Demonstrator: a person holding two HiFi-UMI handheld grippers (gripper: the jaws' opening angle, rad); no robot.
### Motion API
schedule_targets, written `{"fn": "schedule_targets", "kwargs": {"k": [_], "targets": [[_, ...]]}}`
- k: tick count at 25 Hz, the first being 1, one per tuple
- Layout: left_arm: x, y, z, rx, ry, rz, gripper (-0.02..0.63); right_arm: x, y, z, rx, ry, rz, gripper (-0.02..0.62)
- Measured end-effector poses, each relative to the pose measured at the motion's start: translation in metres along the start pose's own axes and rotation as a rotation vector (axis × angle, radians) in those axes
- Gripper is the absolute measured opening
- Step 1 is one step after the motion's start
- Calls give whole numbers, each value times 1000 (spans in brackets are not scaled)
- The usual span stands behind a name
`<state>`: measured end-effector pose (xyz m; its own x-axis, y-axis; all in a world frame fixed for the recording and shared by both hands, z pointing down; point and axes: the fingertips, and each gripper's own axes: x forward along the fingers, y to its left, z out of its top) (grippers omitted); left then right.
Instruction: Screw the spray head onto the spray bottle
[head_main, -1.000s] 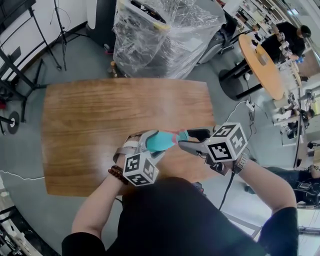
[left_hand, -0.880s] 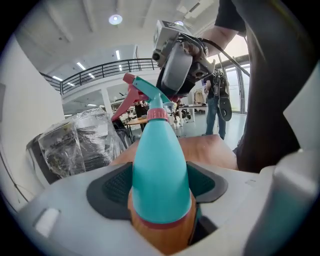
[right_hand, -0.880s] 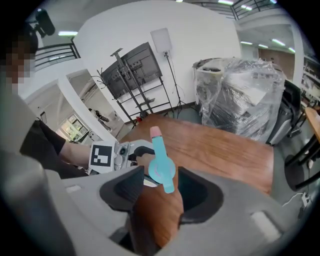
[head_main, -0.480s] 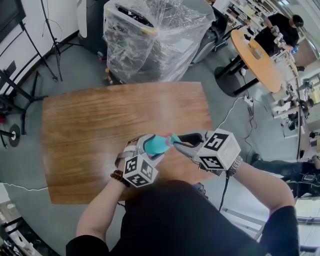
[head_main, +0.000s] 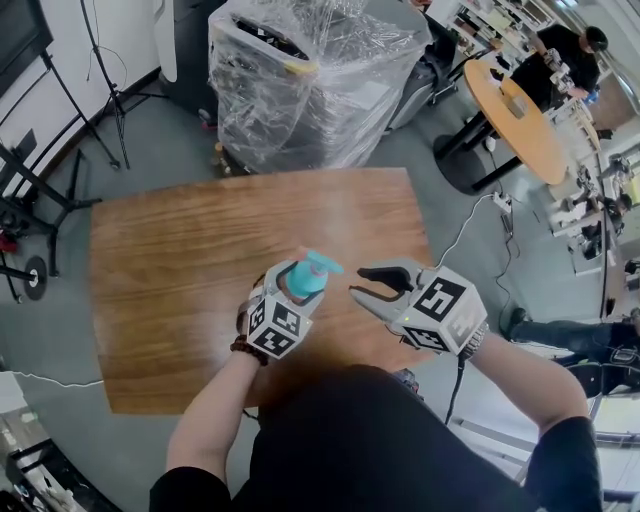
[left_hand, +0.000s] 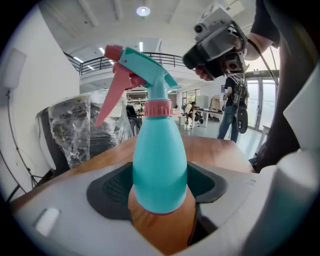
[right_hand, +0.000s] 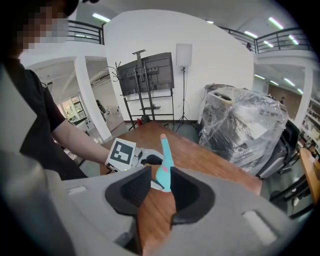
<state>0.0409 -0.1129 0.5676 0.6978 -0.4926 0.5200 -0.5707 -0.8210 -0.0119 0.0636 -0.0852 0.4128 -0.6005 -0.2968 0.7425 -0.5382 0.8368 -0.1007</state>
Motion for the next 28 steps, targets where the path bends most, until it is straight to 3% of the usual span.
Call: {"fn": "schedule_targets", "kwargs": {"k": [4,12,19,28], "targets": [[13,30,-16,-85,2,73,359,-1,-1,-21,67,7,-19,107],[23,51,-37,-163,3,139,360,-6,-1,-49,125,-16,-61,107],[22,47,-42,-148,26,141,362,-6,-2,-60,211,-62,-67,107],[17,41,-48,-131,68,161,373,2,11,-66,209,-86,-28,106]]}}
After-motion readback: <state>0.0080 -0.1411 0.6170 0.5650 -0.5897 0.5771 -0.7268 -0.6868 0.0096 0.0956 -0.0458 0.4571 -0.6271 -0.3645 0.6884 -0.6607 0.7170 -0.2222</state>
